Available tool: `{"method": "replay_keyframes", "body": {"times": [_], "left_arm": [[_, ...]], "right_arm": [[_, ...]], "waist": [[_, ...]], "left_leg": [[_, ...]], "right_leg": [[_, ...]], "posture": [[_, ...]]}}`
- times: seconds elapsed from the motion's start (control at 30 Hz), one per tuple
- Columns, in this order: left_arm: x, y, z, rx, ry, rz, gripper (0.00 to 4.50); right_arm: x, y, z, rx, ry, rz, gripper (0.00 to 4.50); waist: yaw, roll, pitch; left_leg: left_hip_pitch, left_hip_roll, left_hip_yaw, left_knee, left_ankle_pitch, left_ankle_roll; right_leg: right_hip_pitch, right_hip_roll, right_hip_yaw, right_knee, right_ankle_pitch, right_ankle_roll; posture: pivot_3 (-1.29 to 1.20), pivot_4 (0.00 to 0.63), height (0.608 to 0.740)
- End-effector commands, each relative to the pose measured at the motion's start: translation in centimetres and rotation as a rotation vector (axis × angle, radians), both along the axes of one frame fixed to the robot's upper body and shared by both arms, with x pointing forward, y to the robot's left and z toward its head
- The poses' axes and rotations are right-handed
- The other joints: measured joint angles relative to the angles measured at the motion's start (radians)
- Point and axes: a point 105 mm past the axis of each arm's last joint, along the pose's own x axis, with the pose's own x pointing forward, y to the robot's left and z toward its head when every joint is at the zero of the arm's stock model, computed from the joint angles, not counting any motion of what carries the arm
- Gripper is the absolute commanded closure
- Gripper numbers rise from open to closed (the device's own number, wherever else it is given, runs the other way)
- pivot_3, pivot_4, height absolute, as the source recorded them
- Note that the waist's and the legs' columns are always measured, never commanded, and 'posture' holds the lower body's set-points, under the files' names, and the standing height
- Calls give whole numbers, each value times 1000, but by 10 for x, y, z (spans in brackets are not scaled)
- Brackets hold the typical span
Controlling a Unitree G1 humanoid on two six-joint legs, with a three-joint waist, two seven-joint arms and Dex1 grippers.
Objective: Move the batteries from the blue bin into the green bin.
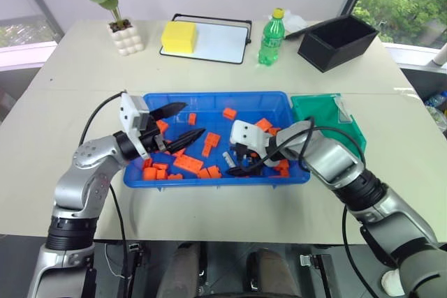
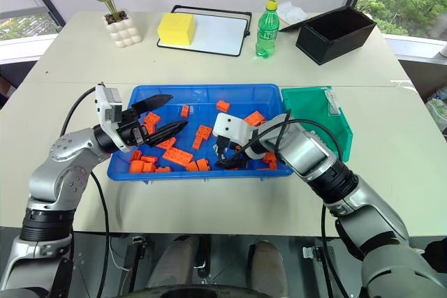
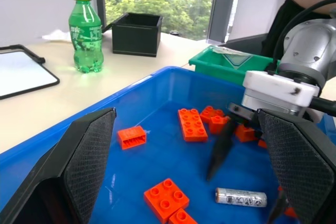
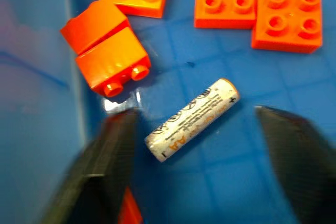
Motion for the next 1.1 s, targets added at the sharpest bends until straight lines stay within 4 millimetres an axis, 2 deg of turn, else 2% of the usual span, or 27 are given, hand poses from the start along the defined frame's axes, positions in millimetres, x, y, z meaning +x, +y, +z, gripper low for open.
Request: {"method": "replay_keyframes", "body": {"times": [0.03, 0.13, 0.17, 0.43, 0.5, 0.57, 0.73, 0.83, 0.9, 0.97, 1.1], "left_arm": [[-4, 2, 14, -1, -68, 7, 0], [-4, 2, 14, -1, -68, 8, 0], [-4, 2, 14, -2, -68, 9, 0], [-3, 4, 13, -1, -66, 14, 0], [-2, 4, 13, 0, -66, 15, 0], [-2, 5, 14, 4, -65, 10, 0], [-7, 3, 12, 60, -54, -75, 0], [-6, -1, 15, 102, -61, -141, 0], [-2, -2, 18, 121, -69, -171, 0], [2, -4, 20, 133, -75, -199, 0], [11, -11, 18, 153, -70, -259, 0]], "right_arm": [[-5, 0, -3, -17, 9, 25, 2874], [-5, 0, -3, -19, 4, 24, 4348], [-4, 0, -3, -19, 1, 22, 4453], [0, 0, 2, -9, -28, 5, 4449], [4, -2, 11, 6, -51, -5, 4449], [12, -7, 30, 26, -94, -25, 4449], [36, -34, 109, 96, -251, -118, 4449], [46, -64, 144, 88, -341, -199, 4449], [48, -84, 153, 53, -382, -245, 4449], [46, -104, 155, 26, -386, -298, 4449], [35, -144, 140, -35, -349, -399, 4449]], "waist": [[0, 0, 0], [0, 0, 0], [0, 0, 0], [0, 0, 0], [0, 0, 0], [0, 0, 0], [0, 0, 0], [5, 0, 0], [9, 0, 0], [8, 0, 0], [7, -1, 0]], "left_leg": [[0, 0, 0, 0, 0, 0], [0, 0, 0, 0, 0, 0], [0, 0, 0, 0, 0, 0], [0, 0, 0, 0, 0, 0], [0, 0, 0, 0, 0, 0], [0, 0, 0, 0, 0, 0], [0, 0, 0, 0, 0, 0], [0, 0, 0, 0, 0, 0], [0, 0, 0, 0, 0, 0], [0, -1, 1, 0, 0, 1], [-1, -1, 2, -1, 0, 1]], "right_leg": [[0, 0, 0, 0, 0, 0], [0, 0, 0, 0, 0, 0], [0, 0, 0, 0, 0, 0], [0, 0, 0, 0, 0, 0], [0, 0, 0, 0, 0, 0], [0, 0, 0, 0, 0, 0], [-1, 0, 0, 0, 0, 0], [-1, 0, 0, 0, 0, 0], [0, 0, 0, -1, 0, 0], [0, 0, 0, -1, 0, 0], [0, 0, 0, -1, 0, 0]], "posture": [[0, 150, 739], [0, 150, 739], [0, 150, 739], [0, 150, 739], [0, 150, 739], [0, 150, 739], [0, 150, 739], [0, 150, 739], [0, 150, 739], [0, 150, 739], [0, 150, 739]]}}
